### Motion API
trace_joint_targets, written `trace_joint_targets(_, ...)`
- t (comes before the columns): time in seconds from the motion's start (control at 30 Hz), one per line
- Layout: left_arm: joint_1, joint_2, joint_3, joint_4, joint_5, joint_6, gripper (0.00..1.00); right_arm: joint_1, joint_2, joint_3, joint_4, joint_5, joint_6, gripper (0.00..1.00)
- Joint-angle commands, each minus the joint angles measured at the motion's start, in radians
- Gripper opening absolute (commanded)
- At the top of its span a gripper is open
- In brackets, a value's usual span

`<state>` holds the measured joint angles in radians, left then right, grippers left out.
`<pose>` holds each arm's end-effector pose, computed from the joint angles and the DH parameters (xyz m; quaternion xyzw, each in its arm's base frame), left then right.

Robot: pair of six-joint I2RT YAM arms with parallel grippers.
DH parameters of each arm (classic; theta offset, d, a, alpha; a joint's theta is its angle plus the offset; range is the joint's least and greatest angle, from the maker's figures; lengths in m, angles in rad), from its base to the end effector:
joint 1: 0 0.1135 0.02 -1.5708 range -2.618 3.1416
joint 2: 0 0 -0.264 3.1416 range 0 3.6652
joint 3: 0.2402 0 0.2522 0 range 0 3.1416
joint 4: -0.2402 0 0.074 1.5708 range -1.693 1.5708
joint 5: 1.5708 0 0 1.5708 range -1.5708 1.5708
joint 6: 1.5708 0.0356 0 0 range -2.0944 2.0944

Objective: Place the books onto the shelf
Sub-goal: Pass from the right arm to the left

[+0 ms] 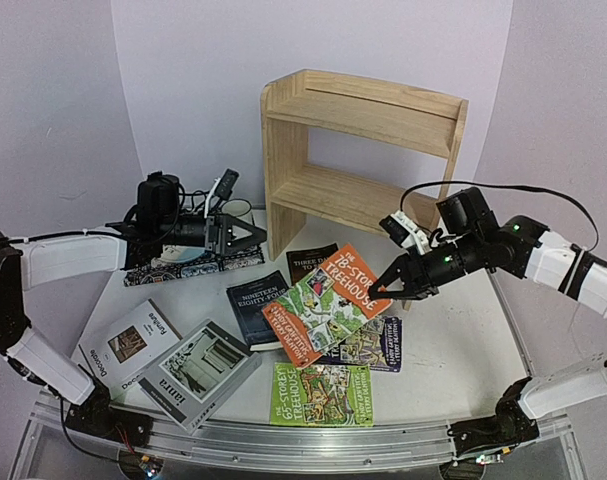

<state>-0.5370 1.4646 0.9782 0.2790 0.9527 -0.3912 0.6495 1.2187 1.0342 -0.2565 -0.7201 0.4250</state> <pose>0.2680 -0.1933 0.2951 0.3384 0.6672 -0.5690 0.3414 0.2023 0.1831 0.3323 -0.2760 0.7644 0.5121 0.2781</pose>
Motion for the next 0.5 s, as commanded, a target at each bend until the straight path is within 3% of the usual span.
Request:
trace_joint_targets(0.0, -0.053, 0.017, 0.075, 0.028, 0.126, 0.021, 1.00, 0.035, -0.002, 0.086, 0.088, -0.082, -0.040, 0.00)
trace_joint_targets(0.33, -0.118, 0.037, 0.099, 0.028, 0.250, 0.026, 0.94, 0.067, 0.015, 0.172, 0.125, -0.129, -0.075, 0.00)
trace_joint_targets(0.47, -0.123, 0.055, 0.103, 0.028, 0.276, 0.009, 0.86, 0.071, 0.012, 0.177, 0.129, -0.134, -0.099, 0.00)
